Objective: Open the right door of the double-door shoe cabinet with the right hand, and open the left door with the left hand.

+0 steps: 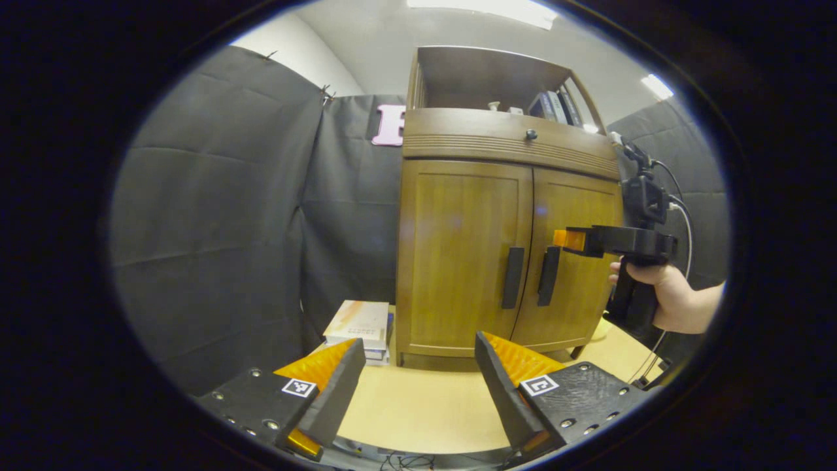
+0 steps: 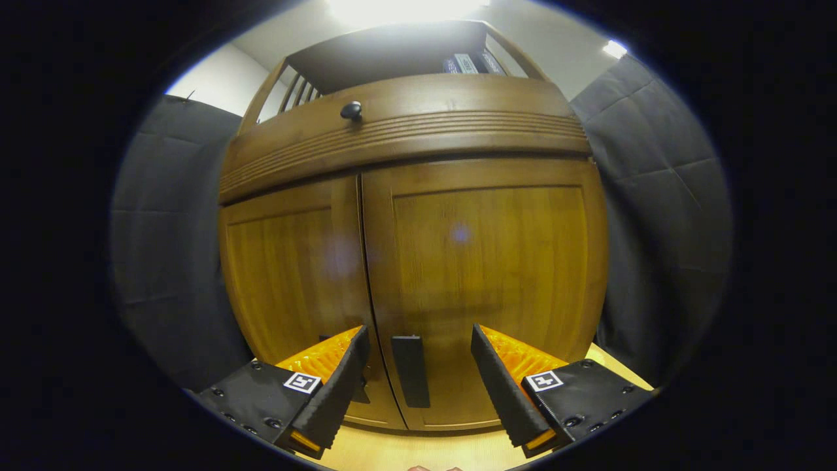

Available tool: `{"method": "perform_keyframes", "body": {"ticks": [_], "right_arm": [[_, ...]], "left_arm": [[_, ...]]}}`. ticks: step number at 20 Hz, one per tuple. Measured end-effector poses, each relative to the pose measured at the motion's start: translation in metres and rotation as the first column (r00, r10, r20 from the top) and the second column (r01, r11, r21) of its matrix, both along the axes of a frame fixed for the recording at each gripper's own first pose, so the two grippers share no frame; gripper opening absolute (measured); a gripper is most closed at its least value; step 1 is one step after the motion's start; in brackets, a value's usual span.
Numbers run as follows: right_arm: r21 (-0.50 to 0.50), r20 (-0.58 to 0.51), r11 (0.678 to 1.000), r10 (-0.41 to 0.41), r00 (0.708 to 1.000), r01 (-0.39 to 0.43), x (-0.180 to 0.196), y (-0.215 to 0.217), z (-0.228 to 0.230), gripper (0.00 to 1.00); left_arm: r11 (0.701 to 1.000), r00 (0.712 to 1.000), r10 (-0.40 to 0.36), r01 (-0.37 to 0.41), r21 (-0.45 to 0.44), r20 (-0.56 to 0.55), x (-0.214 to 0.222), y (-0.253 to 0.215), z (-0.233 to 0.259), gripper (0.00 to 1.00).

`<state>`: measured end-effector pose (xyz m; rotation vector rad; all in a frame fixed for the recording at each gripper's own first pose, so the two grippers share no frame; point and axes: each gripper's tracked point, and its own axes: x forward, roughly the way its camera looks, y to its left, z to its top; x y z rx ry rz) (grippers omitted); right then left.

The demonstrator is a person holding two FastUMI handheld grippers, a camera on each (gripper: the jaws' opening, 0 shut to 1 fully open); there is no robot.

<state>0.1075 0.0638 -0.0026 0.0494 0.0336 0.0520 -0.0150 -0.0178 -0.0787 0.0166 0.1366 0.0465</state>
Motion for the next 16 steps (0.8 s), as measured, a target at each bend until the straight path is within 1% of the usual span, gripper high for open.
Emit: {"method": "perform_keyframes", "body": {"ticks": [5,6,10,13,16], "right_arm": [[-0.029,-0.055,0.999,-0.039,0.998,0.038,0.026,0.002,-0.024,0.98],[-0.033,-0.067,0.999,-0.040,0.997,0.038,0.029,0.003,-0.029,0.92],[-0.057,-0.091,0.998,-0.041,0.995,0.036,0.037,0.010,-0.043,0.89],[-0.066,-0.120,0.997,-0.038,0.992,0.030,0.040,0.018,-0.052,0.75],[-0.085,-0.115,0.995,-0.065,0.991,0.055,0.044,0.016,-0.056,0.42]], "left_arm": [[0.999,0.999,0.038,-0.038,-0.001,-0.020,-0.008,0.012,-0.001,0.97],[0.999,0.999,0.042,-0.042,-0.003,-0.024,-0.009,0.012,-0.001,0.97],[0.999,0.999,0.046,-0.046,-0.014,-0.019,-0.021,0.016,0.011,0.97],[0.999,0.999,0.036,-0.036,-0.009,-0.011,-0.030,0.017,0.024,0.97],[1.000,1.000,0.027,-0.027,0.005,-0.007,-0.038,0.012,0.033,0.97]]}}
